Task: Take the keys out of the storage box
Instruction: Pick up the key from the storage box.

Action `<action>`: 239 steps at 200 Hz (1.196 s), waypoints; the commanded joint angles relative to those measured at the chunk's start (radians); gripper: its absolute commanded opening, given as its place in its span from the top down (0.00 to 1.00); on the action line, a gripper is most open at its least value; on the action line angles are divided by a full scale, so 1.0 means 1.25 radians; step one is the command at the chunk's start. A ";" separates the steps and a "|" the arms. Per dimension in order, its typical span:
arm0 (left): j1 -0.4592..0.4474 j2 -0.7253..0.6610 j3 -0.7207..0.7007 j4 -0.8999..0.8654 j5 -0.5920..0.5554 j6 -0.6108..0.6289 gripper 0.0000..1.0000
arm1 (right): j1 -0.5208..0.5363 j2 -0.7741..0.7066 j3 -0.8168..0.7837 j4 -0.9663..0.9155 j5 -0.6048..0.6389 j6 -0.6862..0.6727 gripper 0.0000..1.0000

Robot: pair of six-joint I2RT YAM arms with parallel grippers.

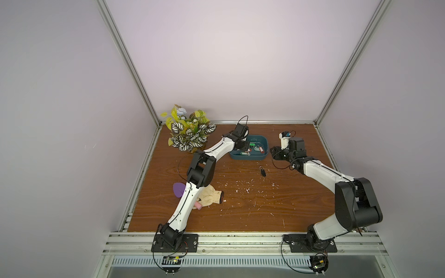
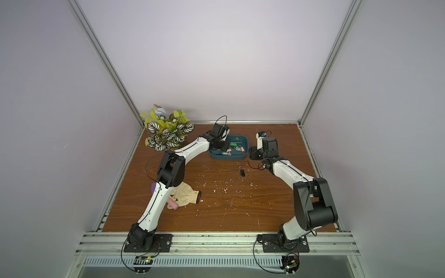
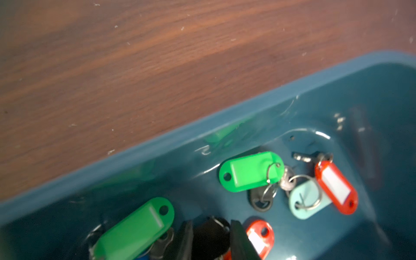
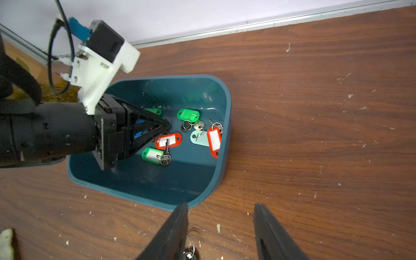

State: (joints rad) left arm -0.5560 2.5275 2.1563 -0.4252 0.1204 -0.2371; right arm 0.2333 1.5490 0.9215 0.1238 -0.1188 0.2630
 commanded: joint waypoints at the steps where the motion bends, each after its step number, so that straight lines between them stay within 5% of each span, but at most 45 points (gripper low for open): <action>1: 0.007 0.026 0.017 -0.021 0.019 -0.008 0.73 | -0.003 0.004 0.014 0.024 -0.018 0.008 0.46; 76: 0.007 -0.006 0.020 -0.019 -0.001 0.010 0.88 | -0.003 0.003 0.011 0.027 -0.020 0.009 0.46; 88: 0.008 -0.017 0.020 -0.019 -0.009 0.014 1.00 | -0.004 0.002 0.010 0.029 -0.020 0.007 0.46; 239: 0.006 -0.169 -0.052 -0.019 -0.017 0.033 1.00 | -0.004 -0.010 -0.007 0.051 -0.047 0.018 0.46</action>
State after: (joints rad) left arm -0.5552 2.3653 2.1326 -0.4355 0.0910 -0.2089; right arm 0.2333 1.5490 0.9195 0.1463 -0.1467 0.2726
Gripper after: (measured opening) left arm 0.044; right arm 0.536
